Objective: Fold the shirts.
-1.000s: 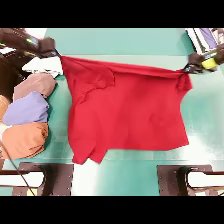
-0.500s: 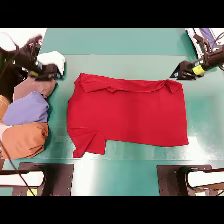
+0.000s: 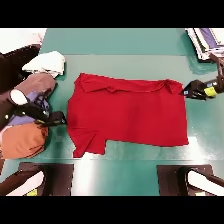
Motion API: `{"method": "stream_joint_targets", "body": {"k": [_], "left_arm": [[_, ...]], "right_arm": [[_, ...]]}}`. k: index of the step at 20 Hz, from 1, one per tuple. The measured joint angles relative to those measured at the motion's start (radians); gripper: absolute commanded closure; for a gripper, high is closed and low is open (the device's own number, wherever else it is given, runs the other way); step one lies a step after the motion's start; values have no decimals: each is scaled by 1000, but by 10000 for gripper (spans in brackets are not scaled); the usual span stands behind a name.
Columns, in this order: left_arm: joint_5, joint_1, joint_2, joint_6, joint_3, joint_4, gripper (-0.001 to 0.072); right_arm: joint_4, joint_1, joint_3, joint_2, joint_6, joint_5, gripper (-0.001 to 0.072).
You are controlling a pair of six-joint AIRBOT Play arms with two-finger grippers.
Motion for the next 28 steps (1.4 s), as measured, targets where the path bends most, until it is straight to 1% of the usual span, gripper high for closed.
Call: {"method": "stream_joint_targets", "body": {"k": [2,5,6,8,9,10,11,12,13,14,15,18,20,21,22,27,28], "left_arm": [[50,-3,15,18,-66,-60,68],[111,-49,24,37,-112,-124,69],[127,-68,26,38,-119,-135,114],[154,-99,27,36,-130,-140,558],[162,-109,28,33,-132,-141,601],[169,-116,28,30,-134,-136,602],[174,-120,28,28,-136,-134,686],[180,-123,28,25,-137,-129,681],[186,-127,28,24,-136,-127,681],[188,-129,29,23,-132,-126,681],[190,-129,29,22,-124,-124,680],[188,-132,29,23,-89,-119,681],[187,-132,29,25,-61,-119,680],[187,-132,29,26,-50,-119,681],[187,-132,29,26,-42,-119,680],[188,-133,29,29,-24,-118,680],[188,-133,29,29,-22,-118,681]], "right_arm": [[1,-30,-54,54,-1,-9,241],[1,-75,-125,121,-1,-16,241],[0,-90,-148,141,-1,-17,241],[1,-124,-190,176,-1,-18,241],[-1,-145,-211,192,-1,-18,241],[-2,-167,-231,207,-2,-18,241],[-3,-194,-255,221,-1,-18,241],[-8,-222,-279,234,-1,-18,240],[-19,-252,-307,246,-1,-18,223],[-37,-280,-336,256,-1,-17,126],[-68,-311,-370,263,-1,-9,103],[-148,-389,-479,274,2,21,116],[-171,-418,-559,276,5,30,118],[-182,-422,-595,277,9,29,143],[-186,-420,-628,278,14,26,198],[-119,-329,-733,278,40,-51,212],[-108,-302,-740,277,49,-66,301]]}}
